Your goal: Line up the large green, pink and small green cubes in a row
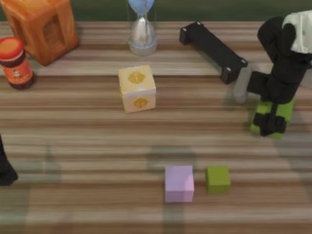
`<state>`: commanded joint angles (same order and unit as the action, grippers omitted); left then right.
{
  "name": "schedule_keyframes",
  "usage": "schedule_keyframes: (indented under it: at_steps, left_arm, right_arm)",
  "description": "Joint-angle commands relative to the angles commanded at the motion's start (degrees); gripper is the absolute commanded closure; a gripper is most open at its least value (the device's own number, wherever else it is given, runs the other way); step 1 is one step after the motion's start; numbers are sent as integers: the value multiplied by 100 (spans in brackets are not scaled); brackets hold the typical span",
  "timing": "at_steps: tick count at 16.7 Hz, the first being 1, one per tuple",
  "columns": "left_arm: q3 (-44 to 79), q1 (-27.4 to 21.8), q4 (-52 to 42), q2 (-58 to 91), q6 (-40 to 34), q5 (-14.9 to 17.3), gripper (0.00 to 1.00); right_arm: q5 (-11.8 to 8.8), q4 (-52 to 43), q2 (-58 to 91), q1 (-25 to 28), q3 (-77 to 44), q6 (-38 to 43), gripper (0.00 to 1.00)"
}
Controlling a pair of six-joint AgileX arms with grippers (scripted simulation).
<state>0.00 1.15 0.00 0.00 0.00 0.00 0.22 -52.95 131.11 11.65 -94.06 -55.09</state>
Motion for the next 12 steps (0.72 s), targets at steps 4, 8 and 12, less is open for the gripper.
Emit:
schedule_keyframes:
  at_steps: [4, 8, 12]
  left_arm:
    - [0, 0, 0, 0, 0, 0, 0]
    - [0, 0, 0, 0, 0, 0, 0]
    - [0, 0, 0, 0, 0, 0, 0]
  right_arm:
    - [0, 0, 0, 0, 0, 0, 75]
    - [0, 0, 0, 0, 0, 0, 100]
    - [0, 0, 0, 0, 0, 0, 100]
